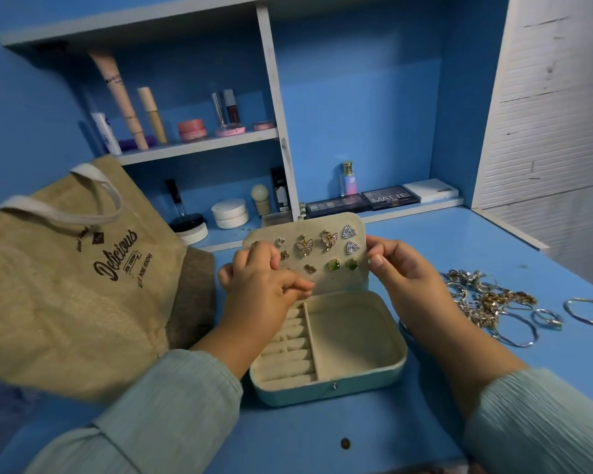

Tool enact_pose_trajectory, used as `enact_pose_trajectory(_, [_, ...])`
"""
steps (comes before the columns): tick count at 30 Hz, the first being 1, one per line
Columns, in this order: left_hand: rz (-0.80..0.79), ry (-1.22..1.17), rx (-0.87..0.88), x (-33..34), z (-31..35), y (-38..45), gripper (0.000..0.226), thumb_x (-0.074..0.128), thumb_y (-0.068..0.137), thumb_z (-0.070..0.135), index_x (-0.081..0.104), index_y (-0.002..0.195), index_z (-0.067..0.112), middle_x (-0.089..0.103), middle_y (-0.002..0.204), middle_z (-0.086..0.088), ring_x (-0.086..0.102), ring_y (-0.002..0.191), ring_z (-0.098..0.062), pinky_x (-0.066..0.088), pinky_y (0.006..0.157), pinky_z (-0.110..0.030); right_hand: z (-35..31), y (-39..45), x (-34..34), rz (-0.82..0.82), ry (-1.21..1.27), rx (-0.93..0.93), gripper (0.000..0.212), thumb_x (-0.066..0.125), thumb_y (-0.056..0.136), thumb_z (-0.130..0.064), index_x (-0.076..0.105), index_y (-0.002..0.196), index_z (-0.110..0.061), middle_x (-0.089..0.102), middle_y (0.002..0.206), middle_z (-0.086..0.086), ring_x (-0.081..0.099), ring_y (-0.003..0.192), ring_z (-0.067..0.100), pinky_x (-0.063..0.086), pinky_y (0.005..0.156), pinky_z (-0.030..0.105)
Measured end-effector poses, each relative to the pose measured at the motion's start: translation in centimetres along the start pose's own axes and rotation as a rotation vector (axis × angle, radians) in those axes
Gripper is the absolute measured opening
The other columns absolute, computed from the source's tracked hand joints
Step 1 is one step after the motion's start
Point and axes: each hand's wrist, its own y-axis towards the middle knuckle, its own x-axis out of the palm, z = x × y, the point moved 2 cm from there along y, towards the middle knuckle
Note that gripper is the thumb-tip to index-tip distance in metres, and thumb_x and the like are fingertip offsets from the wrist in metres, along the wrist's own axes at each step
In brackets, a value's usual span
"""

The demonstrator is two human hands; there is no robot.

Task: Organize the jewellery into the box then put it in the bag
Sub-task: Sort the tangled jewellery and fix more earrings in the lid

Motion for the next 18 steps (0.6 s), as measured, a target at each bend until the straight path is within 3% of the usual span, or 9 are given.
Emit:
enact_pose_trajectory(7, [0.025, 0.005, 0.076, 0.12, 0.17, 0.22, 0.014, 0.080, 0.057, 0.039, 0.073, 0.068, 0.039, 0.038, 0.086, 0.013, 0.017, 0.087, -0.001, 0.006, 0.067, -0.025, 0.00, -0.16, -0.03, 0.000, 0.008, -0.007, 0.022, 0.045, 0.094, -0.002, 0.052, 0.076, -0.012, 0.061, 0.118, -0.001, 0.057, 0.105, 0.008, 0.047, 0.092, 0.024])
enact_pose_trajectory(12, [0.047, 0.057, 0.106, 0.02, 0.37, 0.02, 0.013, 0.080, 0.056, 0.040, 0.073, 0.068, 0.039, 0.041, 0.085, 0.012, 0.031, 0.086, -0.012, 0.007, 0.071, -0.024, -0.03, -0.29, -0.12, -0.005, -0.003, -0.012, 0.021, 0.045, 0.094, -0.002, 0.053, 0.076, -0.011, 0.062, 0.117, -0.002, 0.057, 0.107, 0.011, 0.047, 0.095, 0.027])
enact_pose_trajectory(18, [0.062, 0.137, 0.133, -0.33, 0.70, -0.25, 0.017, 0.083, 0.054, 0.037, 0.073, 0.067, 0.038, 0.050, 0.081, 0.004, 0.032, 0.086, -0.014, 0.005, 0.074, -0.023, -0.22, -0.36, -0.10, -0.005, -0.010, -0.007, 0.021, 0.045, 0.094, -0.002, 0.052, 0.077, -0.011, 0.062, 0.115, -0.003, 0.057, 0.104, 0.008, 0.046, 0.092, 0.024])
